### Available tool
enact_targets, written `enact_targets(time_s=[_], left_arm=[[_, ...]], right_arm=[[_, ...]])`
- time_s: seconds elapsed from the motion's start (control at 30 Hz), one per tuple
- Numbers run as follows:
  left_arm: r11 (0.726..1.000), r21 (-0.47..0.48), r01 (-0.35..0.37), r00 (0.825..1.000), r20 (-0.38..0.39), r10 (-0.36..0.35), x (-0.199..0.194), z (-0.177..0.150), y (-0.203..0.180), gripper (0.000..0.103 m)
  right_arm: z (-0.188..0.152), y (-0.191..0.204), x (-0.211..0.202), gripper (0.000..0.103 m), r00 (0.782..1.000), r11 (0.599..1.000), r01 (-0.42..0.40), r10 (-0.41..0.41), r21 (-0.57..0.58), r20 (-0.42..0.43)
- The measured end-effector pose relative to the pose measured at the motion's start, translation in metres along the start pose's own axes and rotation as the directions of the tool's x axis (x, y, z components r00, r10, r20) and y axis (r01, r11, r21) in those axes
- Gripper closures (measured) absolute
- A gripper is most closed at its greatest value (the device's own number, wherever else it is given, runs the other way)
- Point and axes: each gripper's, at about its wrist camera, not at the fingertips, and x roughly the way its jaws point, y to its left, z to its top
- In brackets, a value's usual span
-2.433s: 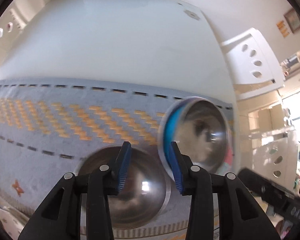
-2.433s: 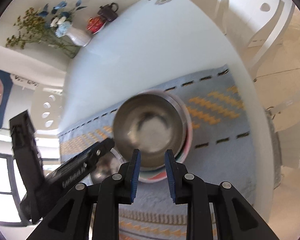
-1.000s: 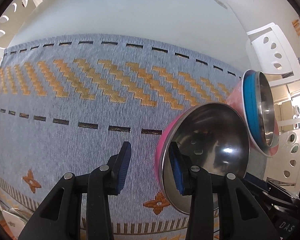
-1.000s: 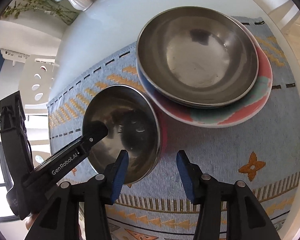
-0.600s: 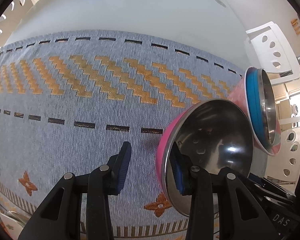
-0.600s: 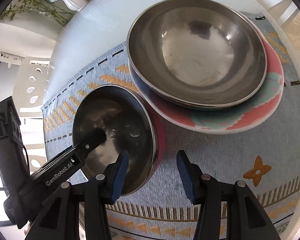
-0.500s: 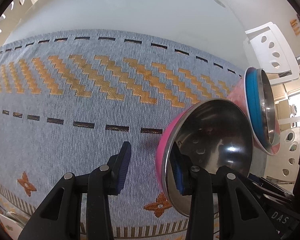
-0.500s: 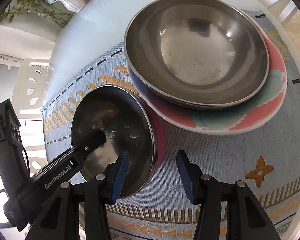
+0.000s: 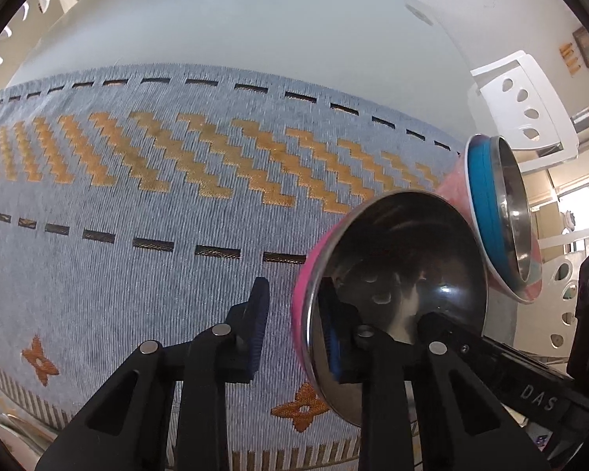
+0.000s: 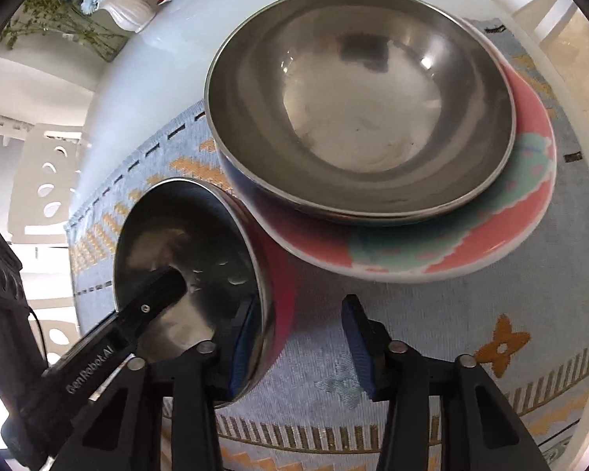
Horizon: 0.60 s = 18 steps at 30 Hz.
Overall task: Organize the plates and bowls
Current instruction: 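Lift the pink-shelled bowl and hold it beside the bowl-topped plate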
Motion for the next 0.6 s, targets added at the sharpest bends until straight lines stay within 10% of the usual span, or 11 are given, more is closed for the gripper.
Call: enact_targets(time_s=[0.6], left_arm=[[1.000, -0.001, -0.016, 0.999, 0.044, 0.016, -0.015, -0.003, 0.001, 0.092]], right_arm=[[0.000, 0.004, -0.007, 0.086, 0.999, 0.999, -0.039, 0.039, -0.021, 0.021]])
